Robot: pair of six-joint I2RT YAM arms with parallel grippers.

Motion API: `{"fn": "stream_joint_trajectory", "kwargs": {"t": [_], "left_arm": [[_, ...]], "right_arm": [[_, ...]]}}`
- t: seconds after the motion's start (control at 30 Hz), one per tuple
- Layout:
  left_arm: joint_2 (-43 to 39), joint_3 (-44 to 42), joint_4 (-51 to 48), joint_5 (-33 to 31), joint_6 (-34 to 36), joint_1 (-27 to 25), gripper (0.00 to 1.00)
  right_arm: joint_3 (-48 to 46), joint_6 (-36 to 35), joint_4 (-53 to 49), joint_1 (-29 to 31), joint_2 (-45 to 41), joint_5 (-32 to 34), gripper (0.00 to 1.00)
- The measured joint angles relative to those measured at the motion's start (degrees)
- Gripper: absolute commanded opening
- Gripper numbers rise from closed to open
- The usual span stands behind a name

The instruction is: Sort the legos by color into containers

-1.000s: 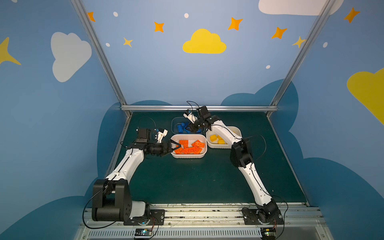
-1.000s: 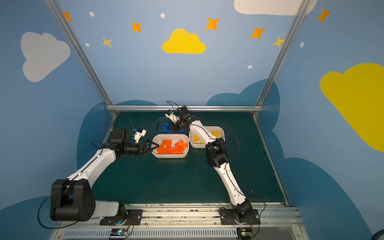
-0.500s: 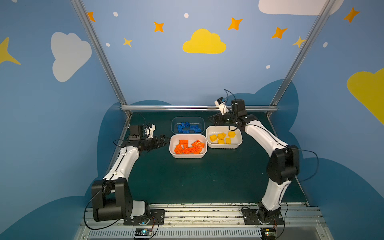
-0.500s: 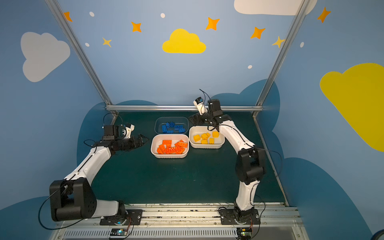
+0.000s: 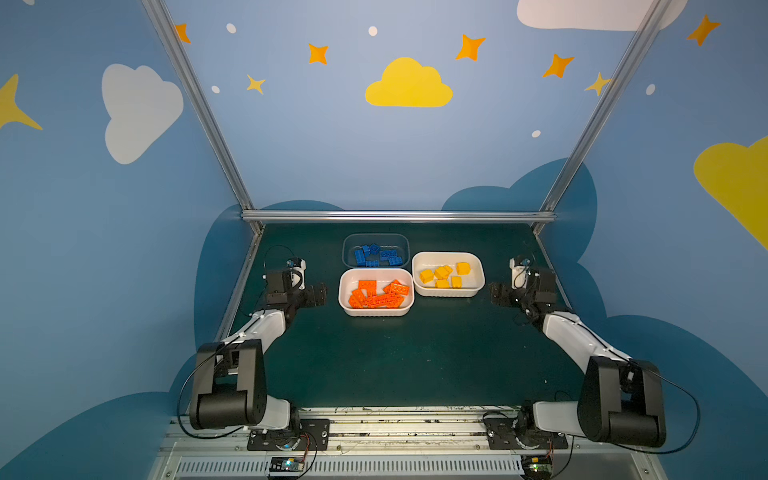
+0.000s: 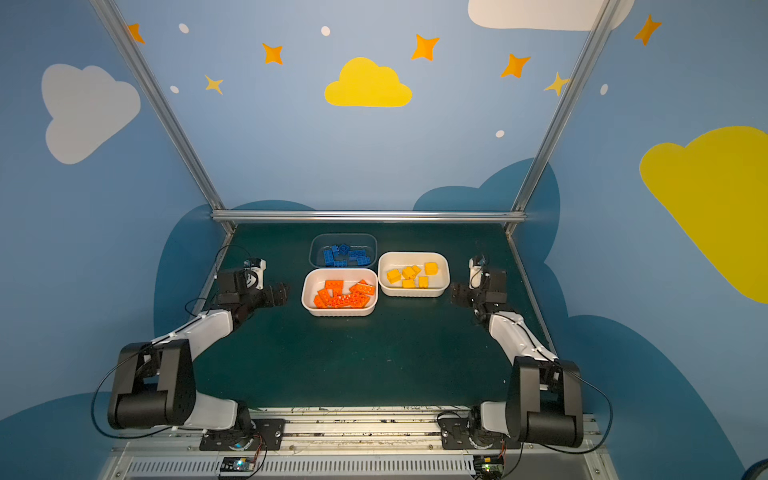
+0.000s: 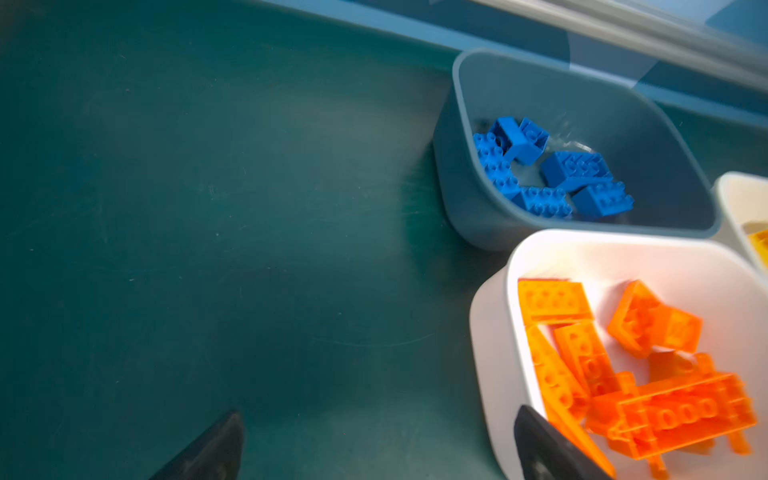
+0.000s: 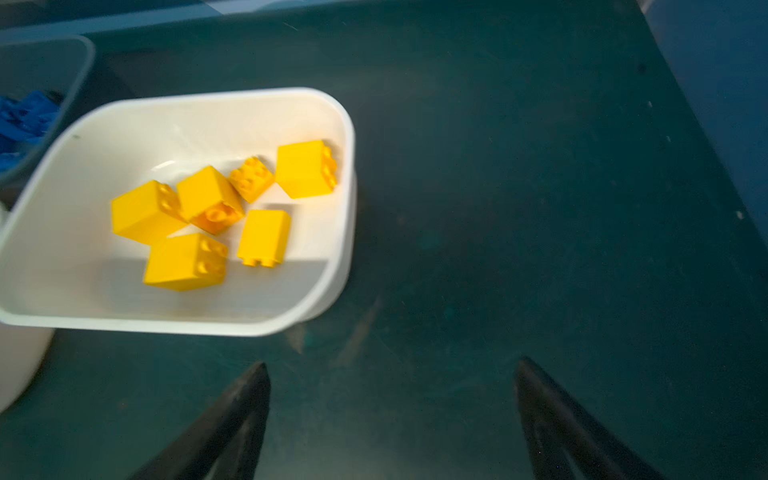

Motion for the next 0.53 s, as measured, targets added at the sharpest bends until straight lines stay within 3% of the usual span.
{"fn": "stream_joint_trajectory", "kwargs": {"t": [0.1, 0.33, 0.53], "left_arm": [[1.7, -2.2, 5.0, 0.3, 1.5, -0.1, 1.0], [2.6, -6.2, 15.1, 0.3, 3.4, -0.9, 1.0], [2.7, -7.0, 17.8, -0.1, 3.6, -1.1, 1.0]], "right_arm": [[-4.5, 0.2, 3.7, -0.1, 0.4, 0.7, 0.9], [-4.8, 2.9, 12.4, -0.7, 4.5, 1.3, 0.9], [-5.3, 3.1, 16.5, 0.3, 6.3, 1.8, 0.9]]}}
